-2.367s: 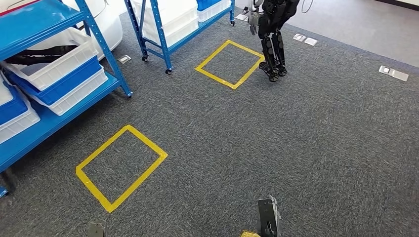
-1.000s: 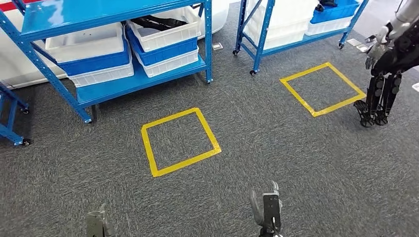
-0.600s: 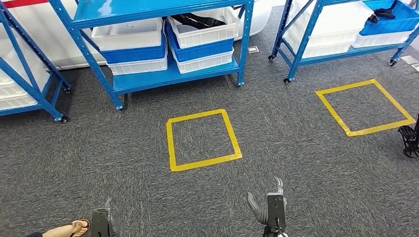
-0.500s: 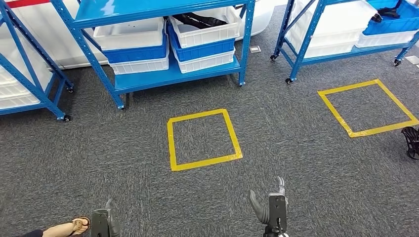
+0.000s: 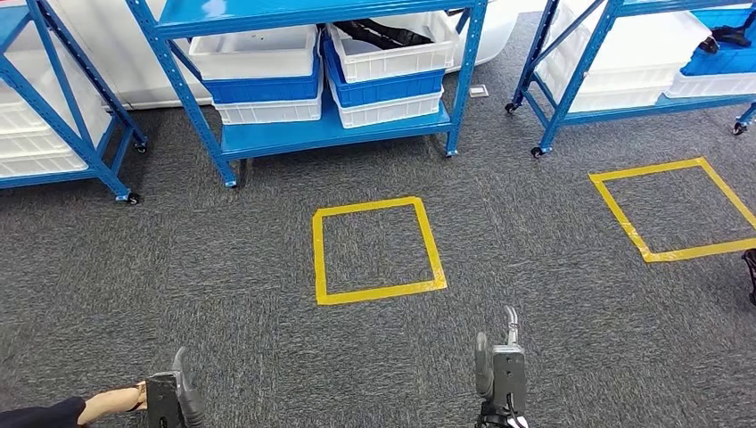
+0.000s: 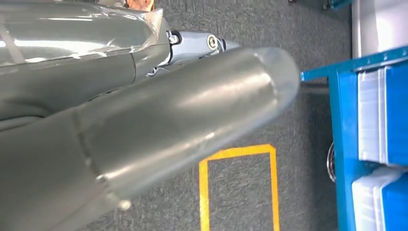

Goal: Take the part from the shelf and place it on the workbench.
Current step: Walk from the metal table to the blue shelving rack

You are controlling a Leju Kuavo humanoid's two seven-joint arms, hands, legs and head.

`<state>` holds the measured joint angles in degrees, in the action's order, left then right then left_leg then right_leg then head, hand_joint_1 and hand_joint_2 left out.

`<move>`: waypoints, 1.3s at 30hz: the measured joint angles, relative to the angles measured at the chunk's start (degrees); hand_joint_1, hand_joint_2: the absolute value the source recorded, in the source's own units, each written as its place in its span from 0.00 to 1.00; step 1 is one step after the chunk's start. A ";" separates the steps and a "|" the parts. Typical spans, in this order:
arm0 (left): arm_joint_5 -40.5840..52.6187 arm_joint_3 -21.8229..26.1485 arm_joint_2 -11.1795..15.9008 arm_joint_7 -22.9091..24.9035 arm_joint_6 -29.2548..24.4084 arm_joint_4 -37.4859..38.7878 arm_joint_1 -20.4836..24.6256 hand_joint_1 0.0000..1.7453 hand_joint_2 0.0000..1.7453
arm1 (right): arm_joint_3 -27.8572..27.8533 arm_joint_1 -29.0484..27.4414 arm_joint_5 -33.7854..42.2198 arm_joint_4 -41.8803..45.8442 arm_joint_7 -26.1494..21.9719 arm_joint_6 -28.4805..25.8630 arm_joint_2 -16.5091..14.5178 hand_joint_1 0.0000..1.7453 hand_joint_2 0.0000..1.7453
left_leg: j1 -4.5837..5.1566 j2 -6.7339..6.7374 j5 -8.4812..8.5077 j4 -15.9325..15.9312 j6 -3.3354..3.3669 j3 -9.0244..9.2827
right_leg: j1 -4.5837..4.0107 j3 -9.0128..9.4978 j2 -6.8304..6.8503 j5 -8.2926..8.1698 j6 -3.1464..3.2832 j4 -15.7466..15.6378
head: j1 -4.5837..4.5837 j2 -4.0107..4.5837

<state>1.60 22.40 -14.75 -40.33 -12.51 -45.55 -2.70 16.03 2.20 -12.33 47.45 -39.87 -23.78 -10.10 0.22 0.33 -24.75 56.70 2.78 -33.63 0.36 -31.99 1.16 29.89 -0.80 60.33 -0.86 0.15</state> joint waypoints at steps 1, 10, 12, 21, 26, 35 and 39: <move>-0.06 0.06 -0.13 0.00 0.10 -0.25 -0.04 0.00 0.00 | 0.19 -0.06 0.00 0.17 0.00 -0.09 0.23 0.00 0.00 | -0.24 -0.14 0.12 -0.38 0.10 0.32 | 0.05 -1.39 -0.31 1.11 -0.02 2.70 | 0.08 0.00; -0.66 0.98 -0.75 0.05 1.30 -0.47 -0.36 0.00 0.00 | 1.44 -1.02 0.43 0.48 0.01 -0.79 1.73 0.00 0.00 | -0.56 -1.91 -2.63 0.39 -1.51 2.33 | 1.53 -1.57 -1.01 -2.94 -2.65 -0.92 | 0.60 0.00; -0.65 1.18 -0.79 0.05 1.31 -0.50 -0.38 0.00 0.00 | 1.63 -1.02 0.43 0.53 0.01 -0.82 1.86 0.00 0.00 | -0.49 -1.97 -3.31 0.54 -1.98 2.46 | 1.22 -0.91 -1.12 -2.70 -1.23 -1.73 | 0.64 0.00; -0.46 1.88 -1.01 0.04 1.47 -0.55 -0.58 0.00 0.00 | 2.18 -1.30 0.40 0.86 0.01 -1.08 2.26 0.00 0.00 | -0.85 -0.50 -5.44 16.73 -2.70 -9.52 | 0.70 2.86 -1.19 0.61 1.35 -1.82 | 0.28 0.00; -0.06 1.96 -1.03 0.04 1.54 -0.54 -0.43 0.00 0.00 | 2.22 -1.41 0.34 0.88 -0.01 -1.28 2.38 0.00 0.00 | 0.60 -0.20 2.54 3.10 0.65 -4.74 | 0.40 6.12 -1.12 3.11 0.70 -2.99 | 0.65 0.00; 0.22 2.11 -1.40 0.03 1.47 -0.49 -0.15 0.00 0.00 | 2.17 -1.56 0.25 1.03 -0.02 -1.32 2.90 0.00 0.00 | 0.05 -1.24 -1.99 -1.12 1.20 3.63 | 0.58 -5.44 -1.17 6.19 -0.74 13.30 | 0.47 0.00; 0.38 2.13 -1.54 0.05 1.20 -0.43 -0.26 0.00 0.00 | 2.14 -1.77 0.00 0.97 -0.02 -1.35 3.15 0.00 0.00 | -0.53 -1.71 -5.67 -0.91 -0.28 7.84 | 1.52 -6.04 -0.82 0.75 -4.37 3.12 | 0.66 0.00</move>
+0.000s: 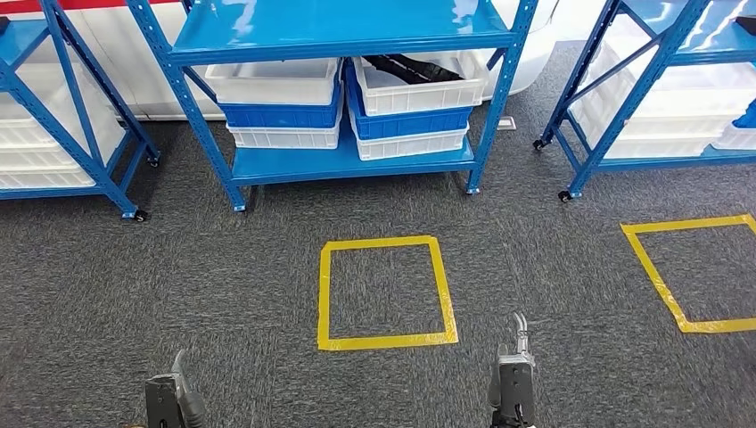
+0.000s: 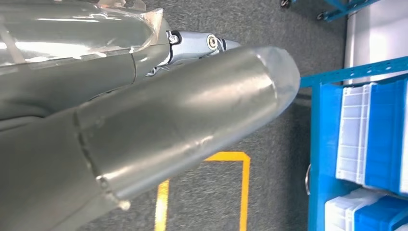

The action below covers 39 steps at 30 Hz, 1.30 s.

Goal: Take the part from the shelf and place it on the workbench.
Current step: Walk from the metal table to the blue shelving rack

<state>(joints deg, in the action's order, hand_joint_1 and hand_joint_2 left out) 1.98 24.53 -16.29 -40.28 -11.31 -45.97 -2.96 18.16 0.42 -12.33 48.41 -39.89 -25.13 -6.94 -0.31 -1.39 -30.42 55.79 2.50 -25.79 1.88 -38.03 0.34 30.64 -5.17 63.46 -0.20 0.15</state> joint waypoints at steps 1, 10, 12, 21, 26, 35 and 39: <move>0.01 0.01 -0.02 0.01 -0.12 0.02 0.02 0.00 0.00 | -0.01 -0.01 -0.08 -0.07 0.03 -0.03 0.03 0.00 0.00 | 0.07 -0.03 -0.98 0.06 -0.44 0.63 | 0.06 0.56 0.22 -3.07 -0.35 -2.42 | 0.17 0.00; 0.16 -0.11 -0.10 -0.04 -0.45 0.03 0.59 0.00 0.00 | -0.50 -0.10 -0.58 -0.07 0.04 -0.18 -0.36 0.00 0.00 | -0.30 1.06 -4.13 18.37 -2.71 -11.19 | 0.07 5.35 -0.28 -3.70 4.85 -5.01 | -0.26 0.00; 0.16 -0.11 -0.10 -0.03 -0.45 0.03 0.58 0.00 0.00 | -0.73 -0.14 -0.70 -0.07 0.04 -0.18 -0.37 0.00 0.00 | -0.32 1.16 -7.17 19.15 -2.74 -14.50 | -0.02 6.99 -0.49 -2.39 4.90 -5.10 | -0.26 0.00; 0.43 -0.10 -0.19 -0.01 -0.52 0.03 0.74 0.00 0.00 | -2.25 -0.30 -2.46 0.40 0.02 0.06 -1.32 0.00 0.00 | 1.11 0.24 5.42 2.40 0.80 -10.54 | -1.30 13.53 -0.97 1.41 2.91 -3.97 | -0.27 0.00; 0.51 -0.07 -0.19 -0.02 -0.45 0.03 0.96 0.00 0.00 | -3.55 -0.55 -3.33 0.57 0.02 0.54 -1.37 0.00 0.00 | 0.86 0.44 6.15 1.84 1.44 -8.18 | -1.33 4.17 -0.85 6.77 3.09 10.20 | -0.04 0.00; 0.27 0.04 -0.18 0.00 -0.43 0.04 0.93 0.00 0.00 | -5.13 -1.10 -4.26 0.94 0.04 1.15 -1.57 0.00 0.00 | 1.10 -0.17 4.16 2.72 -0.59 -6.93 | -0.93 5.54 -0.38 -2.53 3.84 -4.94 | -0.10 0.00; 0.40 0.00 -0.14 -0.02 -0.43 0.03 0.96 0.00 0.00 | -5.52 -1.26 -4.29 1.60 0.03 1.15 -1.80 0.00 0.00 | 0.58 0.69 0.28 9.37 -2.14 -10.05 | -0.50 6.51 -0.36 -2.99 4.81 -5.05 | -0.57 0.00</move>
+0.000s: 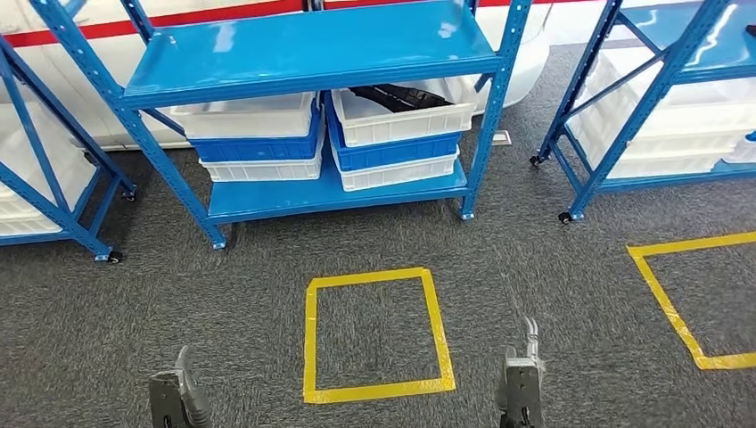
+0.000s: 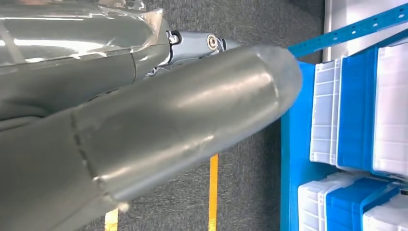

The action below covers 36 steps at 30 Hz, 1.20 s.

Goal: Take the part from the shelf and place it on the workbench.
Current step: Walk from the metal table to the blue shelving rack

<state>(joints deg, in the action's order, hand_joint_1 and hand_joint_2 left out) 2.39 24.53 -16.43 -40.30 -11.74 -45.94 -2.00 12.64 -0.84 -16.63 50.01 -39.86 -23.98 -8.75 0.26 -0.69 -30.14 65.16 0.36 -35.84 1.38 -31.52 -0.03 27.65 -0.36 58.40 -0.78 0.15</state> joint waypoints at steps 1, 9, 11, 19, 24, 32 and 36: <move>0.03 -0.01 -0.01 0.00 0.00 0.00 0.01 0.00 0.00 | -0.04 -0.03 0.01 0.06 0.00 0.00 -0.01 0.00 0.00 | -0.17 0.19 -1.49 2.89 -0.36 -1.56 | -0.01 -0.01 0.02 0.06 0.10 0.00 | -0.12 0.00; 0.09 -0.04 0.01 -0.01 -0.07 -0.01 -0.05 0.00 0.00 | -0.40 -0.46 0.04 0.30 -0.01 0.00 -0.01 0.00 0.00 | -0.34 0.50 -0.44 3.53 -0.14 -3.52 | -0.18 0.32 -0.01 0.55 0.14 -0.07 | -0.10 0.00; 0.12 -0.06 0.03 -0.01 -0.10 -0.04 -0.02 0.00 0.00 | -0.63 -0.71 0.07 0.71 -0.01 0.00 -0.23 0.00 0.00 | 0.13 0.45 4.04 -4.57 1.49 -0.50 | -0.39 0.98 -0.02 1.15 -0.51 -0.42 | -0.09 0.00; -0.14 -0.03 -0.03 0.00 -0.23 -0.31 -0.03 0.00 0.00 | -0.87 -0.97 0.25 1.18 -0.03 -0.02 -0.03 0.00 0.00 | -0.12 0.32 5.65 -8.85 3.00 2.50 | -0.60 -7.97 0.01 7.10 -1.45 15.63 | 0.33 0.00; -0.91 0.09 -0.06 0.01 -0.34 -0.39 -0.10 0.00 0.00 | -0.95 -0.89 0.56 1.15 -0.01 -0.09 0.13 0.00 0.00 | 0.00 -0.17 4.10 -7.84 1.68 3.25 | -0.06 -1.61 0.03 -0.68 -2.84 0.17 | 0.50 0.00; -1.27 0.38 -0.09 0.00 -0.44 -0.92 -0.28 0.00 0.00 | -1.11 -0.87 0.71 1.16 0.02 -0.24 0.10 0.00 0.00 | -0.68 0.38 -2.27 5.13 -0.52 -3.35 | 0.27 -0.43 0.04 -0.19 0.00 -0.47 | 0.13 0.00; -1.39 0.56 -0.10 0.00 -0.72 -0.94 -0.62 0.00 0.00 | -1.15 -0.87 0.71 1.16 0.02 -0.24 0.09 0.00 0.00 | -0.92 0.53 1.39 4.33 -0.29 -4.74 | 0.26 0.67 -0.09 0.77 -0.09 -0.48 | 0.10 0.00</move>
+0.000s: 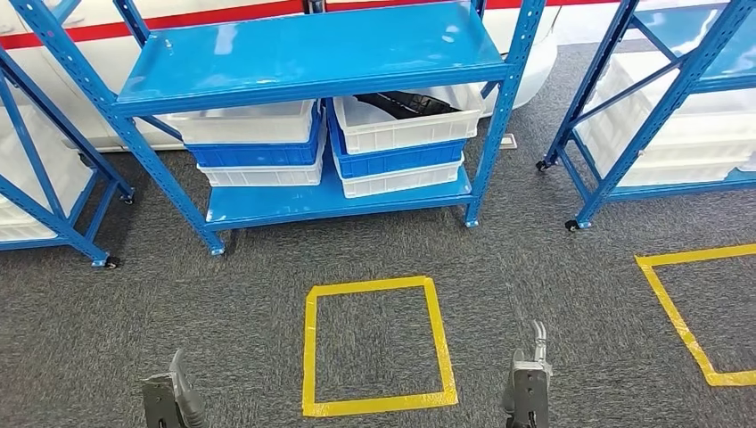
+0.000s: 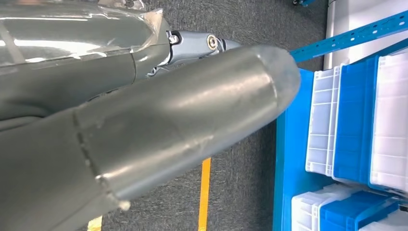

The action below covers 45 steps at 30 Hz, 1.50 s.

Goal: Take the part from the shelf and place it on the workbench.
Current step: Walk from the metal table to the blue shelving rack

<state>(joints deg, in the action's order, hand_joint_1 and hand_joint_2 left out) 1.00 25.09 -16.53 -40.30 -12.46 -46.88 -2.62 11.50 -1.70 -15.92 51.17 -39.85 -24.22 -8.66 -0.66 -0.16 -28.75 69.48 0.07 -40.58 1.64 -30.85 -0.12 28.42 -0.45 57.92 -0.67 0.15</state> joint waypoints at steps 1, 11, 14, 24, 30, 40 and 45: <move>-0.05 0.05 -0.01 0.00 -0.06 -0.02 -0.01 0.00 0.00 | 0.01 0.03 -0.02 0.00 0.00 0.00 -0.05 0.00 0.00 | 0.09 0.03 2.25 -4.32 0.42 1.94 | 0.03 0.36 -0.03 0.31 -0.16 -0.06 | 0.02 0.00; -0.22 0.85 -0.48 -0.01 -0.27 -0.63 -0.27 0.00 0.00 | -0.02 0.90 -0.19 -0.07 -0.02 0.06 -0.46 0.00 0.00 | 0.91 -0.24 2.96 -13.18 3.50 8.77 | -0.49 -2.86 0.10 5.25 -1.36 10.06 | 0.42 0.00; -0.19 1.18 -0.68 0.01 -0.90 -0.16 -0.16 0.00 0.00 | -0.70 1.10 -0.05 -0.91 0.02 0.84 -0.40 0.00 0.00 | 1.31 -0.49 2.21 -13.13 3.67 9.51 | -0.68 -7.52 0.11 6.02 -1.89 14.89 | 0.57 0.00; -4.81 7.87 1.59 1.64 -2.18 12.94 3.76 0.00 0.00 | -6.74 5.99 0.76 -12.78 2.53 2.15 -0.01 0.00 0.00 | 1.56 -0.49 -1.16 -10.50 1.51 10.56 | -0.68 -1.95 0.16 -2.66 -0.29 -0.83 | 0.23 0.00; -5.13 12.09 5.07 13.54 -8.94 24.51 4.32 0.00 1.00 | -11.39 8.62 -0.22 -23.75 11.73 0.50 1.42 0.00 0.00 | 0.13 -0.09 -5.22 2.81 -0.39 0.79 | -0.51 -0.92 0.08 -1.60 0.46 -0.89 | -0.02 0.00; -3.20 13.65 6.16 27.99 -15.42 32.31 5.02 0.00 1.00 | -13.54 9.27 -4.99 -33.92 27.04 -2.78 4.13 0.00 0.25 | 0.80 -0.05 3.58 -12.17 0.61 6.84 | -0.97 0.54 0.18 -0.09 -0.17 -1.34 | 0.14 0.00; -5.64 15.40 6.02 33.46 -15.97 33.72 5.26 0.00 1.00 | -14.11 7.64 -5.24 -36.91 38.62 0.37 4.96 0.00 1.00 | 1.15 -0.24 3.26 -12.16 1.38 6.99 | -0.78 1.05 0.30 -0.13 -0.20 -2.11 | 0.13 0.00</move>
<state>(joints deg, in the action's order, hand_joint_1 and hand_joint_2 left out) -4.64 40.49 -10.51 -6.84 -28.43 -13.16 2.64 -2.62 5.94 -21.15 14.26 -1.22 -23.85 -3.70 0.49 -0.40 -25.49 57.32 1.45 -33.59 0.86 -29.80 0.18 28.29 -0.65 55.81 -0.54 0.15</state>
